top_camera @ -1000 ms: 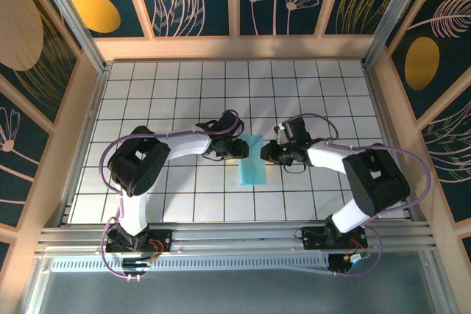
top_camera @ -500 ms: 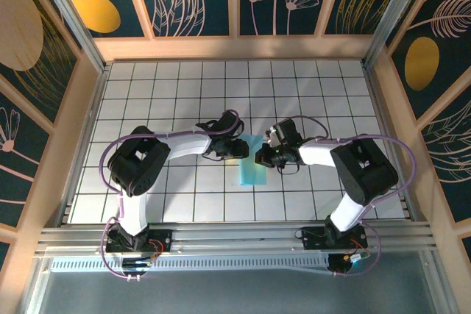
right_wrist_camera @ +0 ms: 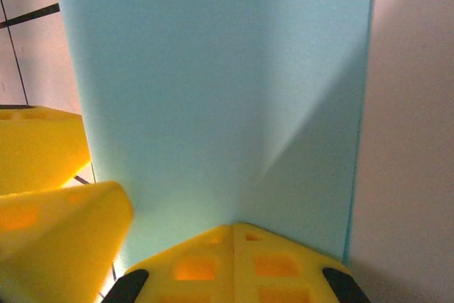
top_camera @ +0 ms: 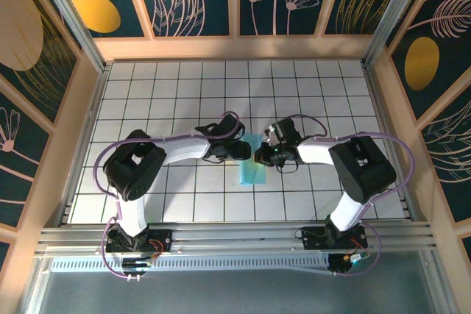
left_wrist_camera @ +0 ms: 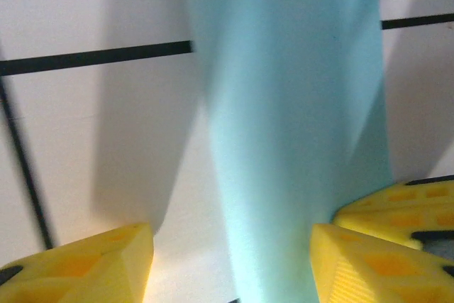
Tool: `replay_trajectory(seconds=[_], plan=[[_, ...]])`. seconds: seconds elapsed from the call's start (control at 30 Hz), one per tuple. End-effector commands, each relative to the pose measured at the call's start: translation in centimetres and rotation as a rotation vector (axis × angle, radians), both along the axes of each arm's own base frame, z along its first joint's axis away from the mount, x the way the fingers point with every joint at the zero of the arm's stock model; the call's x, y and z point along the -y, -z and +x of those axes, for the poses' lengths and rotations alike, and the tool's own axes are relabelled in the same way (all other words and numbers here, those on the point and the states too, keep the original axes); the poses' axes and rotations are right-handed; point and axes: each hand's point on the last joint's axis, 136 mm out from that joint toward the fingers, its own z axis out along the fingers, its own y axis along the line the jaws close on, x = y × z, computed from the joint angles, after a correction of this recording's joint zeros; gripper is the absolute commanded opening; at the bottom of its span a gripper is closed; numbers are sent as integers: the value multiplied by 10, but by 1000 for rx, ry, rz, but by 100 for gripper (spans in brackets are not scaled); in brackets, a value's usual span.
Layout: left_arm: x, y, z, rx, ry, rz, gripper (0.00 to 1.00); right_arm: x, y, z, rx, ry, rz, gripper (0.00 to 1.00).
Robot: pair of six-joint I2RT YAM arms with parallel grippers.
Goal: Fold a paper plane with a square sheet of paper (fold left side to right side)
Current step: Hold the square sheet of paper at the center of the table, then first fold the square sheet of paper in half at the center of the table.
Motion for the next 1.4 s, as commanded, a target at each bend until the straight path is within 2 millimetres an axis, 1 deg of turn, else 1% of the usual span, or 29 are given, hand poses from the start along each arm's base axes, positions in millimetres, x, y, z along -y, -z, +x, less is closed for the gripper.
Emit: replay_trajectory(seconds=[0.0, 0.07, 0.1, 0.13, 0.23, 0.33, 0.37, 0.43, 0.5, 0.6, 0.77, 0.83, 0.9, 1.17, 1.37], plan=[[-14, -28, 7, 84, -42, 0, 60, 27, 40, -19, -94, 25, -171, 0], [-9, -41, 6, 107, -29, -51, 59, 27, 40, -19, -93, 22, -175, 0], [-7, -41, 4, 104, -22, -70, 57, 28, 40, -20, -95, 22, -179, 0], [-3, -53, 3, 119, -14, -111, 56, 29, 41, -20, -95, 21, -181, 0], [12, -60, -4, 98, 33, -204, 49, 30, 42, -21, -98, 18, -189, 0], [29, -59, -12, 56, 83, -300, 40, 30, 42, -22, -96, 17, -188, 0], [34, -52, -15, 27, 97, -318, 37, 30, 42, -22, -97, 17, -189, 0], [40, -43, -19, -3, 113, -335, 32, 30, 42, -22, -97, 17, -189, 0], [40, -34, -19, -18, 113, -328, 28, 30, 42, -22, -96, 16, -189, 0], [37, -19, -20, -33, 109, -298, 23, 31, 43, -23, -99, 12, -193, 0], [31, -5, -16, -34, 81, -247, 19, 34, 45, -24, -102, 8, -211, 0], [21, 10, -23, -55, 69, -207, 17, 35, 46, -25, -106, 6, -217, 0], [15, 17, -24, -60, 59, -186, 15, 35, 47, -26, -108, 5, -221, 0], [-6, 33, -28, -64, 7, -145, 9, 39, 52, -29, -120, -1, -243, 0], [-31, 40, -29, -65, -39, -124, 6, 42, 53, -30, -123, -3, -260, 0]])
